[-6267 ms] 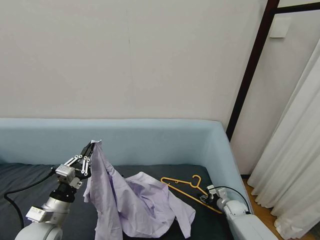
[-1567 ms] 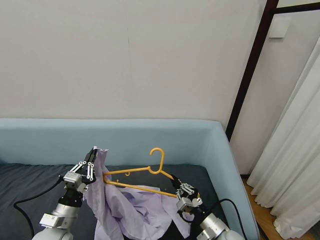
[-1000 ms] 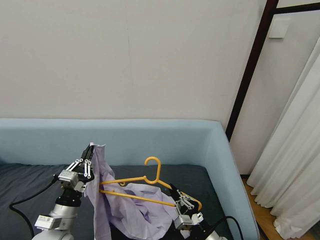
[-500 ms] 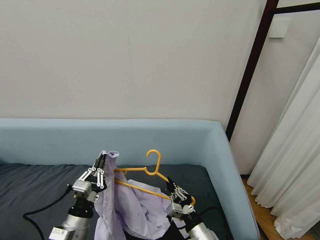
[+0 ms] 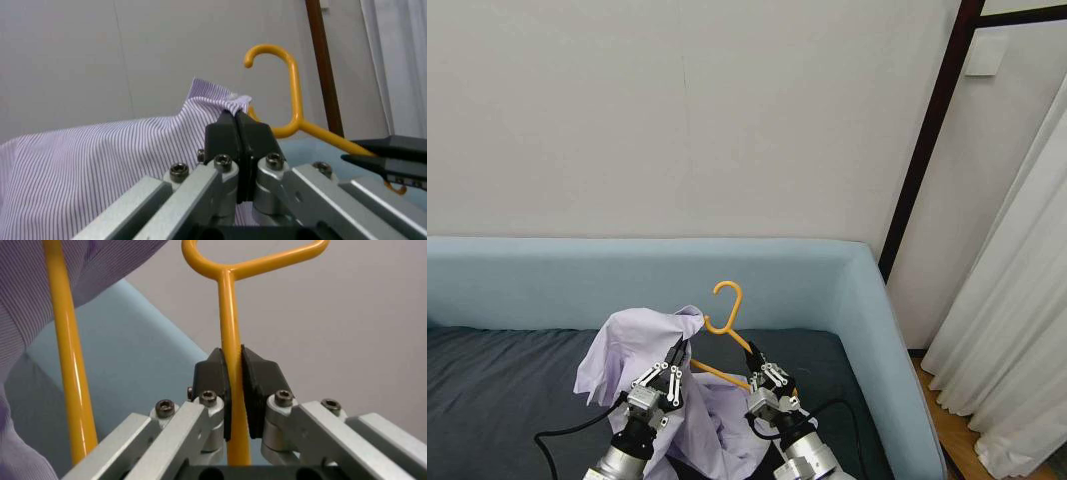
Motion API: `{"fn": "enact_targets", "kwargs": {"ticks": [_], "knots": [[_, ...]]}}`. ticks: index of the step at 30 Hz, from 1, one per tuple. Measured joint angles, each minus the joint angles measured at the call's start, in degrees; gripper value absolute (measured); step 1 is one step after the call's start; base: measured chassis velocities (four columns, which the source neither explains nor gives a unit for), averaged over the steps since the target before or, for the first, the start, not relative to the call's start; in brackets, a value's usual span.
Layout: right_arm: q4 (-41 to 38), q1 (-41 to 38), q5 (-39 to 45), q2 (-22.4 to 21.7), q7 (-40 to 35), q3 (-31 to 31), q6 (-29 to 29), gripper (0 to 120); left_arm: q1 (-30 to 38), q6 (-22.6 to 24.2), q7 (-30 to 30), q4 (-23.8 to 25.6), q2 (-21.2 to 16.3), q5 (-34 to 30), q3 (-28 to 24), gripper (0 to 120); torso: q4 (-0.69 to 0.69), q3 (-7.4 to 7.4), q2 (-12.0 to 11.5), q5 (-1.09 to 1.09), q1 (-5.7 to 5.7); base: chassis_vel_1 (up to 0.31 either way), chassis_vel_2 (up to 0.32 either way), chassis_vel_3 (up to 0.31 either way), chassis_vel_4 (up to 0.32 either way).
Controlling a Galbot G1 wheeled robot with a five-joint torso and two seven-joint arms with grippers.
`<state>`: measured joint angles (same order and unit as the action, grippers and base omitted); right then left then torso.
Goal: Pick up the clothes from the sofa and hang them on the clothes hanger.
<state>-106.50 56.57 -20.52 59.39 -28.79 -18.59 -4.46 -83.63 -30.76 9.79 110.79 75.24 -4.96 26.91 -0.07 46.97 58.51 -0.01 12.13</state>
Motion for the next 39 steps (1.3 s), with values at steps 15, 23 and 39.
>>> {"fn": "enact_targets", "kwargs": {"ticks": [15, 23, 39], "knots": [[1.78, -0.57, 7.13, 2.29, -1.98, -1.61, -2.32, 5, -0.30, -3.73, 9.12, -4.61, 0.83, 1.63, -3.25, 0, 0.01, 0.00, 0.00, 0.00, 0.00, 0.000, 0.000, 0.000, 0.000], [-1.46, -0.83, 8.04, 2.00, -1.62, 2.98, -1.69, 5, -0.40, -5.29, 6.51, -8.15, 1.64, 3.43, -2.95, 0, 0.00, 0.00, 0.00, 0.00, 0.00, 0.000, 0.000, 0.000, 0.000], [-3.17, -0.63, -1.09, -3.04, 2.20, 9.79, 6.05, 5, -0.27, -12.54, -1.50, -10.04, -1.91, 3.09, -3.14, 13, 0.00, 0.00, 0.00, 0.00, 0.00, 0.000, 0.000, 0.000, 0.000]]}}
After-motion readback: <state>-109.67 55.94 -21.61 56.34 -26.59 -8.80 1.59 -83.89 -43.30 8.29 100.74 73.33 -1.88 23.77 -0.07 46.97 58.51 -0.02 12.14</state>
